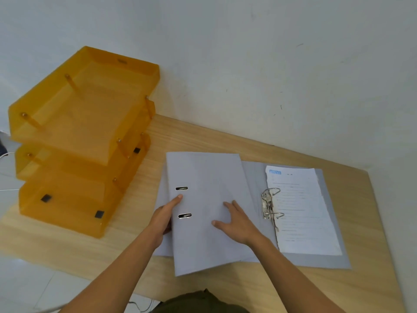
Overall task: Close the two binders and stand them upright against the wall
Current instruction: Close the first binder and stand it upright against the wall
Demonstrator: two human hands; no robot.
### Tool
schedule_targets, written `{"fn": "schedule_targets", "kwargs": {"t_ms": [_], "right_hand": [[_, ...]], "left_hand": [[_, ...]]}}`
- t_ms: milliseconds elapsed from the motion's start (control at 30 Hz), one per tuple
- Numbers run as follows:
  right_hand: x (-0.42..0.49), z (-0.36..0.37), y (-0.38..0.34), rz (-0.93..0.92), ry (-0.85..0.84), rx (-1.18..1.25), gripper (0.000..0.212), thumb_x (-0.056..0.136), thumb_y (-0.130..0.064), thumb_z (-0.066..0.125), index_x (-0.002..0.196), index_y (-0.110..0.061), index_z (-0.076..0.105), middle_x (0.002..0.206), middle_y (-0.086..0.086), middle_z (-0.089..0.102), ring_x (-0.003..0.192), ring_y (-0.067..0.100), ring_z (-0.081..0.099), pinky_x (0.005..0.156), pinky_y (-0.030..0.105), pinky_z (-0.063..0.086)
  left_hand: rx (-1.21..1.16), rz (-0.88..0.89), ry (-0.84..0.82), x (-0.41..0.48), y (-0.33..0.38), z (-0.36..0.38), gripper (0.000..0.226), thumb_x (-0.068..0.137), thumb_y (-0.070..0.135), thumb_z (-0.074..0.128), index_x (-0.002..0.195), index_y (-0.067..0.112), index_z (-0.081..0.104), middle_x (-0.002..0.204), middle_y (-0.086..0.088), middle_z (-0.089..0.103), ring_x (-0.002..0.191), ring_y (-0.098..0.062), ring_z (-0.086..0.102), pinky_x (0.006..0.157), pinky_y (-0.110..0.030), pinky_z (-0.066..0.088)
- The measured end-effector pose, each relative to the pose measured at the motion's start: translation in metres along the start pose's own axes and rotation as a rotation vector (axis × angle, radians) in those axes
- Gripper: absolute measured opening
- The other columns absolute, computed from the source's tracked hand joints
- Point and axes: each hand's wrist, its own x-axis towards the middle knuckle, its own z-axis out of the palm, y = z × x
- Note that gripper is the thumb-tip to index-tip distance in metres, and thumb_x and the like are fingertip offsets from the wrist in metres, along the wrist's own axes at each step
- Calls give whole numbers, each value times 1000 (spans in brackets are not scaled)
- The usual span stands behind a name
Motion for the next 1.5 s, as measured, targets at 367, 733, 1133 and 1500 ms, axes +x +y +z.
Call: {"fn": "schedule_targets", "kwargs": {"t_ms": [367, 733, 1133, 1500], "right_hand": [[-7, 11, -33, 4, 2, 87, 110, 82, -70, 61, 164, -22, 4, 174, 2, -4, 160, 25, -3, 127, 48, 14], [-27, -22, -74, -108, -20, 379, 106, 84, -73, 57, 164, -23, 9, 168, -8, 20, 155, 15, 25, 120, 32, 24], [-72, -90, -87, -363, 50, 446, 98, 79, -49, 76, 159, -44, 20, 153, -14, 51, 130, 7, 59, 110, 41, 50], [-163, -175, -19, -448, 337, 504, 58, 84, -26, 80, 137, -17, 58, 122, -1, 76, 111, 16, 74, 95, 39, 58]], "left_hand": [[-81, 45, -259, 14, 14, -1, 94, 63, 63, 85, 139, 16, 57, 124, -2, 76, 113, -23, 73, 102, -45, 55], [-338, 14, -488, -13, 36, 23, 80, 88, 78, 40, 136, 20, 66, 130, -19, 71, 122, -38, 67, 107, -54, 49], [-3, 420, -610, -79, 79, 58, 38, 90, 58, 57, 121, 40, 71, 127, -1, 75, 119, -24, 70, 108, -52, 49], [465, 922, -641, -131, 72, 160, 119, 78, 22, 85, 161, 44, 2, 148, 25, 51, 124, 6, 59, 90, -16, 56]]}}
